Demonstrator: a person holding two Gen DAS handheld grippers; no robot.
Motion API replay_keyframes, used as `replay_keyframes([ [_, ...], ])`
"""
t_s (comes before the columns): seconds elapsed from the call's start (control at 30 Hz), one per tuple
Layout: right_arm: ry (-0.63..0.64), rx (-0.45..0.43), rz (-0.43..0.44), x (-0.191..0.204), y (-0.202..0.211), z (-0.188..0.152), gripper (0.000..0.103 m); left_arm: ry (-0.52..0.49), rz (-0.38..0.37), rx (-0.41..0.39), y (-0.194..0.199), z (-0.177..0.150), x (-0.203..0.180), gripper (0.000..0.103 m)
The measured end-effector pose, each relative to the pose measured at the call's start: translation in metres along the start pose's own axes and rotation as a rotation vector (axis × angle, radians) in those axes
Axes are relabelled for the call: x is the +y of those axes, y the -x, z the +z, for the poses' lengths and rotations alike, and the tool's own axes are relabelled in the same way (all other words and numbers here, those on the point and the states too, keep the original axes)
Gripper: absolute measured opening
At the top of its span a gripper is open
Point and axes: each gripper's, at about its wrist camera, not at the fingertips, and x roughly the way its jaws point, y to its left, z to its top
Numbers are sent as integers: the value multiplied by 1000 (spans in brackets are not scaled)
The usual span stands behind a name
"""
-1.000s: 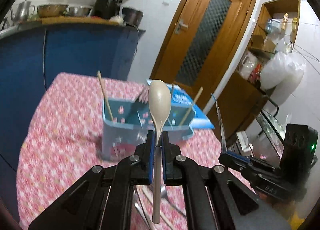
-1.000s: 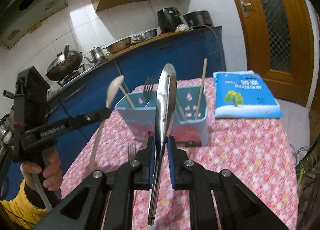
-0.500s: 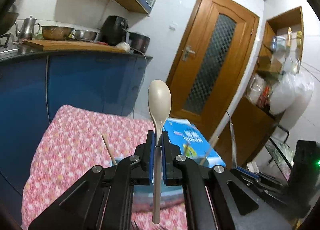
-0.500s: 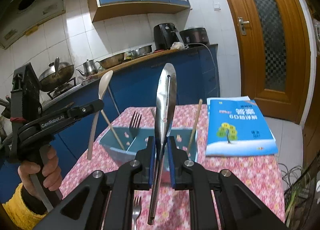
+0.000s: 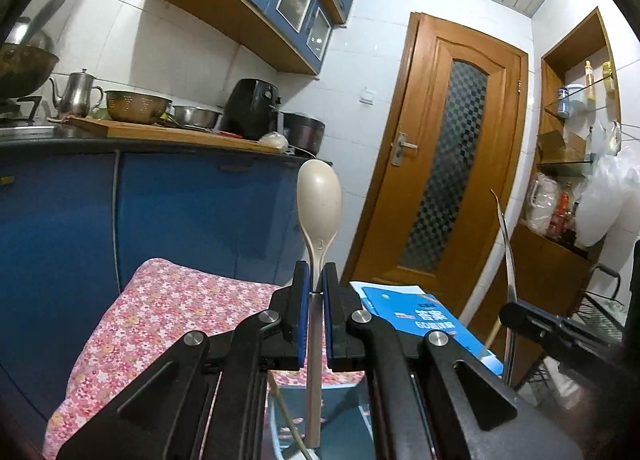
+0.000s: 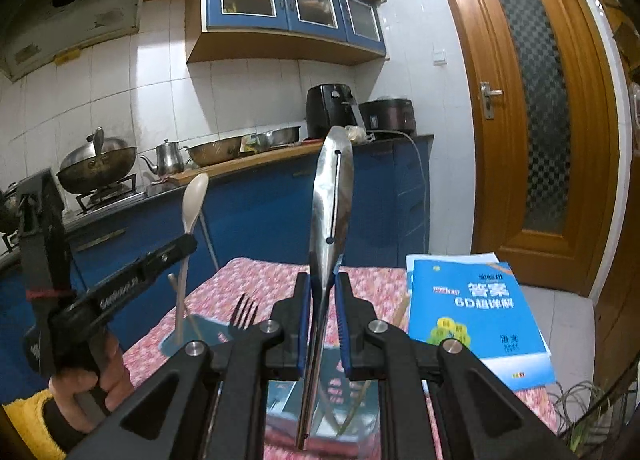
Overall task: Organize utensils
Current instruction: 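Lower the spoon and knife into the caddy and open both tools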
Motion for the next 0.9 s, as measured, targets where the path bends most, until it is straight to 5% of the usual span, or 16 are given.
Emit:
replay_keyframes([
  [0.53, 125, -34, 0, 1, -39, -32, 14, -50, 48, -20, -6, -34, 0, 4],
  [0.9, 130, 22, 32, 4, -33, -40, 15, -57, 37, 68, -2, -42, -2, 5],
])
